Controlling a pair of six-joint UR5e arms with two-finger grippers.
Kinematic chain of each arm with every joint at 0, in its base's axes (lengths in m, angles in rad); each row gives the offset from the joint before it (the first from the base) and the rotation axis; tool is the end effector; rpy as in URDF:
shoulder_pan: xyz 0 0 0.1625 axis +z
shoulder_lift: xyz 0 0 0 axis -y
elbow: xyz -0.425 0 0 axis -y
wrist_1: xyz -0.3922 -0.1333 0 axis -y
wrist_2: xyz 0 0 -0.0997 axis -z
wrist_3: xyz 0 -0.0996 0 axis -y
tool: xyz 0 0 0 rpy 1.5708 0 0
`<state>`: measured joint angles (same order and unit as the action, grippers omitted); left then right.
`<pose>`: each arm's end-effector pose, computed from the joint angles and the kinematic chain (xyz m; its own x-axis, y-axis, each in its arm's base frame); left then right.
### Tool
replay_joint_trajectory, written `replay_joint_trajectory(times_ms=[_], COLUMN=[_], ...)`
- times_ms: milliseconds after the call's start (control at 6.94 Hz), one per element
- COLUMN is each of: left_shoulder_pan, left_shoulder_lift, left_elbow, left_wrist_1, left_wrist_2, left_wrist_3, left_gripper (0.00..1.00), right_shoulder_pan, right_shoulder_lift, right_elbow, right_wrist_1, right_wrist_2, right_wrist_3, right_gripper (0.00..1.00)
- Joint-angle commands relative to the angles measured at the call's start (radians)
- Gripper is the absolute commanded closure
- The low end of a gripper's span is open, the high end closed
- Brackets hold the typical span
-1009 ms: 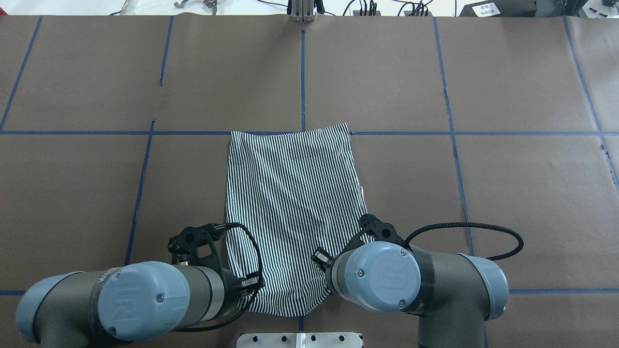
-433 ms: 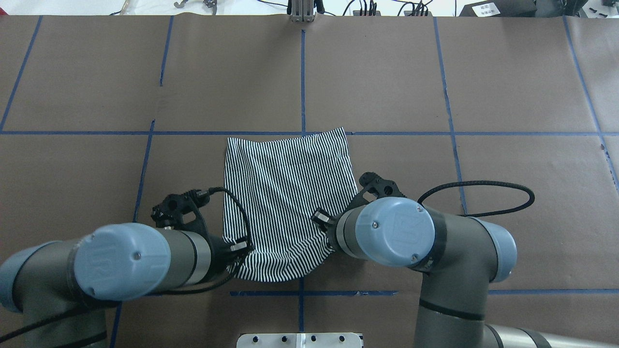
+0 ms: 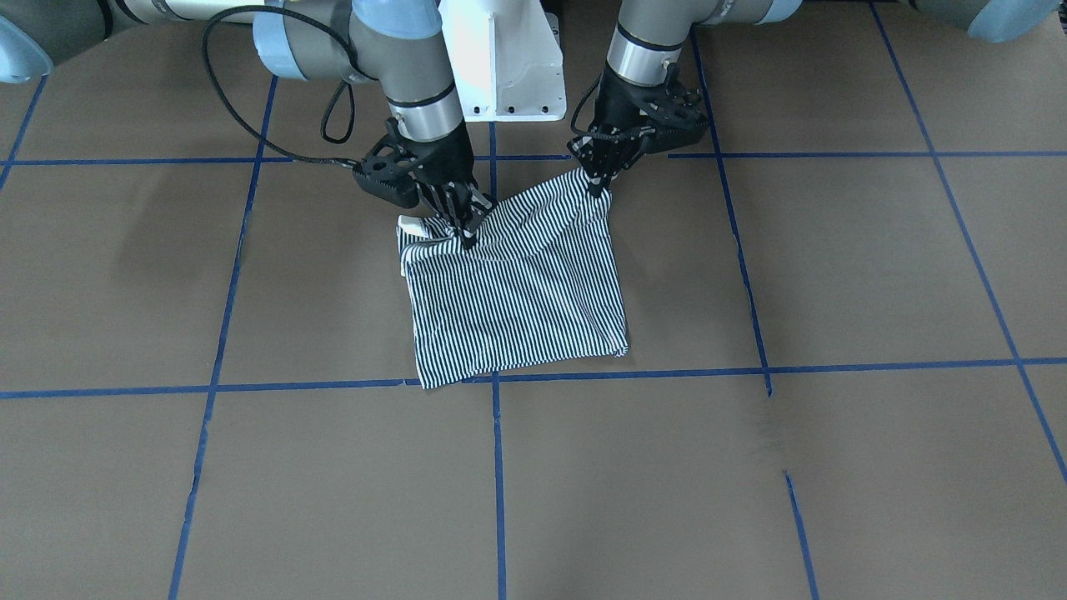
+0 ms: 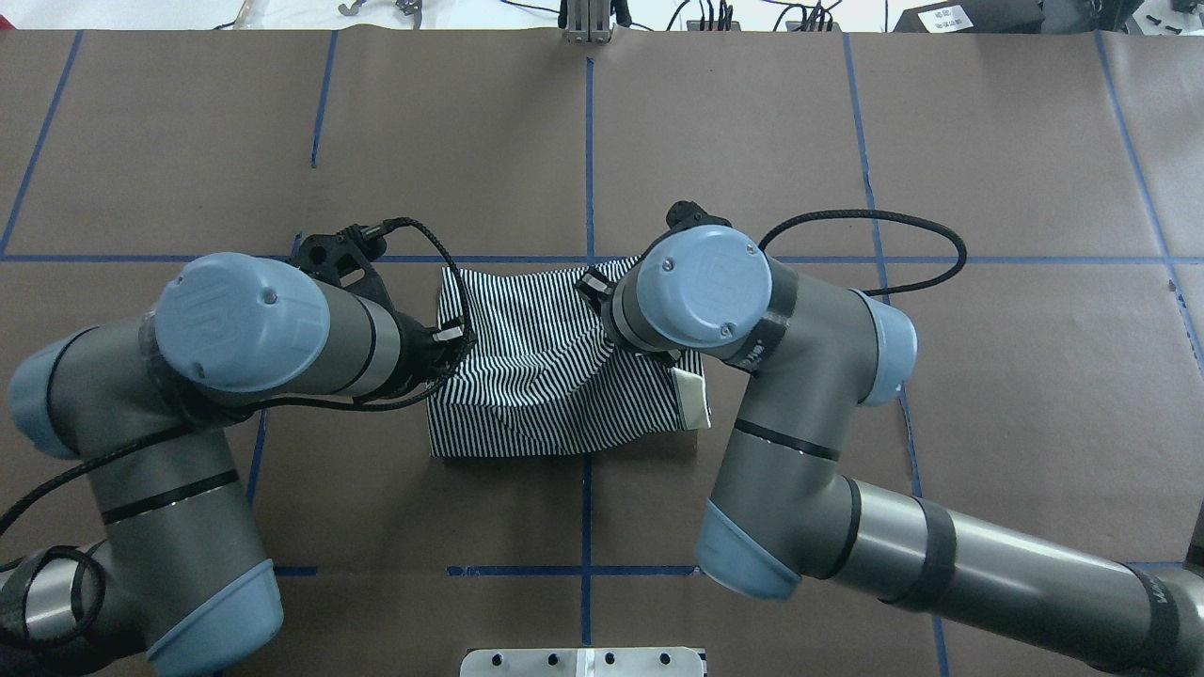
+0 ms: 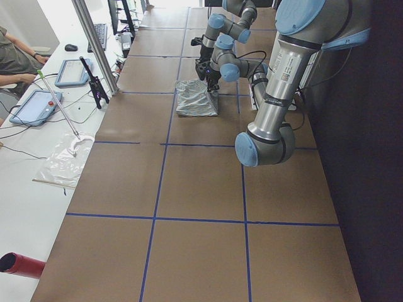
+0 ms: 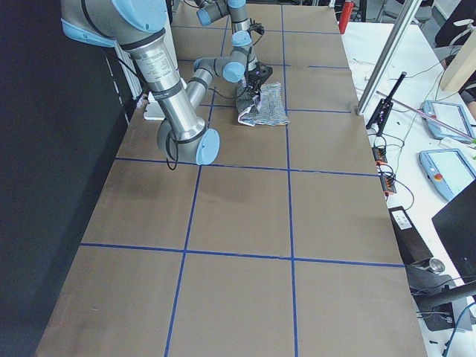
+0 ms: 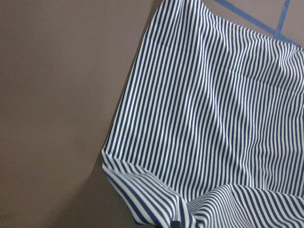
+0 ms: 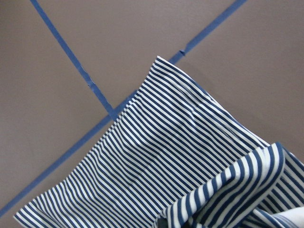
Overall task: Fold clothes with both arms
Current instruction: 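Lift the near edge with both grippers and fold it toward the far edge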
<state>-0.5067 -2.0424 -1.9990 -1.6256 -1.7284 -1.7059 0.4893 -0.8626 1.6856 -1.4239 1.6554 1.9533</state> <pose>0.4455 -0.3818 0.2094 0.4512 -0.4026 -0.7964 0.4320 0.8795 -0.1998 -0.5427 -0.4305 0.1716 0.3111 0.5870 0.7474 -0.5637 0.7472 -0.3522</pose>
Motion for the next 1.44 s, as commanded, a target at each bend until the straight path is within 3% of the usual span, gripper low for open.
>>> replay_joint_trajectory(times_ms=[0, 433, 577, 721, 865, 1153, 1298], left_shoulder_pan=[-0.041, -0.052, -0.100, -0.169, -0.261, -0.351, -0.384], left_shoulder_lift=[-0.012, -0.015, -0.045, -0.144, -0.192, -0.188, -0.186], left_elbow=[0.153, 0.192, 0.306, 0.520, 0.674, 0.710, 0.707], left_wrist_1=[-0.138, -0.172, -0.251, -0.366, -0.443, -0.477, -0.480], left_wrist_2=[-0.004, 0.000, 0.001, 0.004, 0.001, -0.019, -0.098], left_wrist_3=[0.019, 0.009, 0.015, 0.063, 0.180, 0.314, 0.319], left_gripper=[1.00, 1.00, 0.30, 0.00, 0.00, 0.00, 0.00], right_shoulder_pan=[0.047, 0.060, 0.077, 0.119, 0.168, 0.250, 0.285], right_shoulder_lift=[0.095, 0.099, 0.123, 0.243, 0.291, 0.287, 0.287], right_elbow=[-0.230, -0.267, -0.315, -0.490, -0.579, -0.653, -0.652], right_wrist_1=[0.120, 0.141, 0.146, 0.146, 0.148, 0.227, 0.226], right_wrist_2=[0.001, 0.001, -0.002, -0.002, 0.006, 0.047, 0.090], right_wrist_3=[-0.020, -0.024, -0.034, -0.097, -0.205, -0.289, -0.338], right_gripper=[1.00, 1.00, 0.90, 0.01, 0.00, 0.00, 0.00])
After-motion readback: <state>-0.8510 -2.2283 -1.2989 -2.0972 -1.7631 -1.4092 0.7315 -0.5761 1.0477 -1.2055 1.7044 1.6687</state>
